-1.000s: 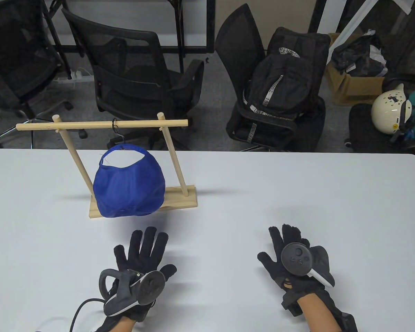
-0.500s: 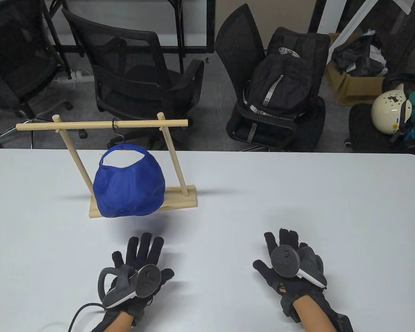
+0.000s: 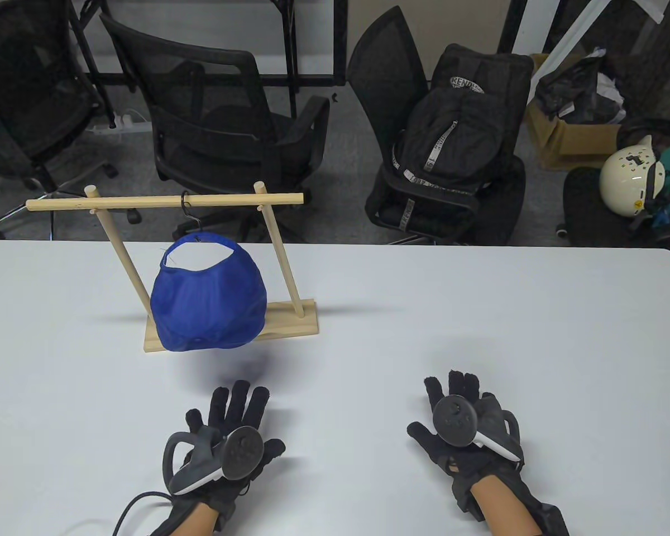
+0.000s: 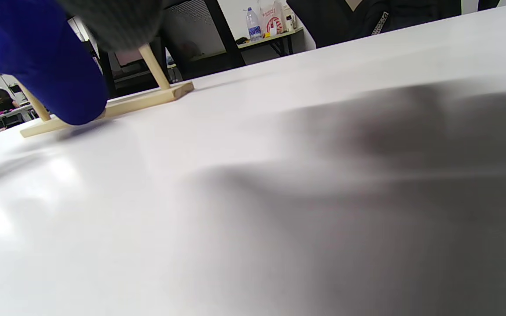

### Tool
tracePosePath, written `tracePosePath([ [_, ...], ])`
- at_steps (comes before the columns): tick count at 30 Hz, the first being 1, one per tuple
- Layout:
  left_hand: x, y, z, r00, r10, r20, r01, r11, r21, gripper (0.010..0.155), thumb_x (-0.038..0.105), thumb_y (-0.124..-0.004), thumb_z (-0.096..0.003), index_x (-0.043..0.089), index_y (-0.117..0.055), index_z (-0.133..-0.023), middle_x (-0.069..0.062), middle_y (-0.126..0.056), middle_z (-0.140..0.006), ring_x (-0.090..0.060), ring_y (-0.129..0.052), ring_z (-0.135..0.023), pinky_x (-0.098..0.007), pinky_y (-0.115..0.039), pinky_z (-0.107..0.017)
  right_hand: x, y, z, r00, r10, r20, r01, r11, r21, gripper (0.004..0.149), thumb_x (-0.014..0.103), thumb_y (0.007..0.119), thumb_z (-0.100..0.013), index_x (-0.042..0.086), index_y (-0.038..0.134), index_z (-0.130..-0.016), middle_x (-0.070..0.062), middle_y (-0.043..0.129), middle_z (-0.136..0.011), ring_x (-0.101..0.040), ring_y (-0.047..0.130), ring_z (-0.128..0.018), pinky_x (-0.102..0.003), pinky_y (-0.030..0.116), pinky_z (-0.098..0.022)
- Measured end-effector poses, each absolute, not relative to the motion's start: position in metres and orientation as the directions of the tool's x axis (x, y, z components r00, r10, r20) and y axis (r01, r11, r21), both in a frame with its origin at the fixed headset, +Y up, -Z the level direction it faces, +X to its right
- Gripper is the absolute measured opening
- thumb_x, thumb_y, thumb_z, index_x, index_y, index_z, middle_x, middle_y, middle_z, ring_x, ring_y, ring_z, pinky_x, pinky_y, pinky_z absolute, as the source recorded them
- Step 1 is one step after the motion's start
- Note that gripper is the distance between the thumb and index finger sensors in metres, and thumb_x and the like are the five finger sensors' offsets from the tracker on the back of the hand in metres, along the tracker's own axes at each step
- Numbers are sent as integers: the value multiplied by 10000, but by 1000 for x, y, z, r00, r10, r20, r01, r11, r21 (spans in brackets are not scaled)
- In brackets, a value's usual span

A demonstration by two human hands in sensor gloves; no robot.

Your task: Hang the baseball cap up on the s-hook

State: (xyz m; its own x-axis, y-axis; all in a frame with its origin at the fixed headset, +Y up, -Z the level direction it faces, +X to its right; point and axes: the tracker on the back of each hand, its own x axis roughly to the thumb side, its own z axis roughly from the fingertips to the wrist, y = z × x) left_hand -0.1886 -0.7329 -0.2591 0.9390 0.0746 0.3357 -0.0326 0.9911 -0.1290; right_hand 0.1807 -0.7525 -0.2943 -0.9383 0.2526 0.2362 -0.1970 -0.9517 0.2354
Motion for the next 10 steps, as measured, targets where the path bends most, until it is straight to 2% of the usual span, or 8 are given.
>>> tracePosePath([
  [10,-189,-735,-259,938,101,332,-54,988,-147,922,626,-616,-550,99,-322,-1247,-334,-330,-1285,-684,-436,-1114,-882,-436,-586,176,-752,-294,-932,255,258,-192,-951,244,875,514,652,-553,-30,270,-1122,-494,162,-1055,-721,134,-936,-830,218,-554],
])
